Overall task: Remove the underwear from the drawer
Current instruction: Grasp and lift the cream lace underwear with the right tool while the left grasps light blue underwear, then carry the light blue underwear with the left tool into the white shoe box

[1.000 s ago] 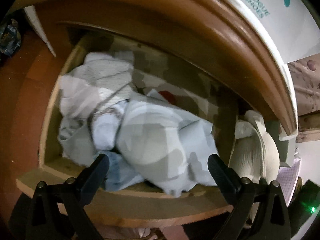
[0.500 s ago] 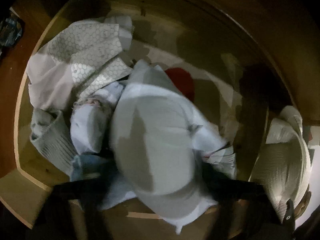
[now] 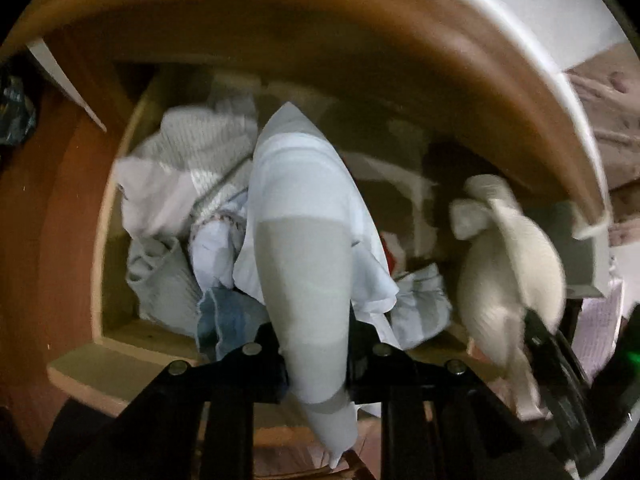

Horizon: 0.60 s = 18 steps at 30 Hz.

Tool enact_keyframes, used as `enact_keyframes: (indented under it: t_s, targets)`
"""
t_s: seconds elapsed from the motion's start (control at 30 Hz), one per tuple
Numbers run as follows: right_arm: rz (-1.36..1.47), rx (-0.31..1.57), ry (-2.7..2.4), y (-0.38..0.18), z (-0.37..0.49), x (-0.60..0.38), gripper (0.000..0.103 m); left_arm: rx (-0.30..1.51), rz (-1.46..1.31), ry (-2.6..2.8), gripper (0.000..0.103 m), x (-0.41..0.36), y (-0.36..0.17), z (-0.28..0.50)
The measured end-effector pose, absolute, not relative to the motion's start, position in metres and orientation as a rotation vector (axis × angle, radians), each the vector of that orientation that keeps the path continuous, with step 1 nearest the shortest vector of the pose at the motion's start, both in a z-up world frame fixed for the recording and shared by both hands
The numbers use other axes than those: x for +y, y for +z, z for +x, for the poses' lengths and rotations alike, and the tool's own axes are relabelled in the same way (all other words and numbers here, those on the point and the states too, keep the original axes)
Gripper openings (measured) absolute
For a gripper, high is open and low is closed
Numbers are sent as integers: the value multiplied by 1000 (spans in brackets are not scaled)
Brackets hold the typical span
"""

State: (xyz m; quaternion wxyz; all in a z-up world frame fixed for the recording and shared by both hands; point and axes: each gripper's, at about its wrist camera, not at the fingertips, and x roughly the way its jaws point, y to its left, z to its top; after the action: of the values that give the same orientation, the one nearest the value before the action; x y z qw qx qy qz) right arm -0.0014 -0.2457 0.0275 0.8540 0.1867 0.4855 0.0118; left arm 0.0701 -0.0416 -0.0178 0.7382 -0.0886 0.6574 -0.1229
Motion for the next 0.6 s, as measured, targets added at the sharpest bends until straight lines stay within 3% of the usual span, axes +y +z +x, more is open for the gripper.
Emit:
enact_keyframes:
  t_s: [0.6]
  targets:
    - [291,1028,-26,27,1,-239,31,1115,26,-383,20,7,133,47]
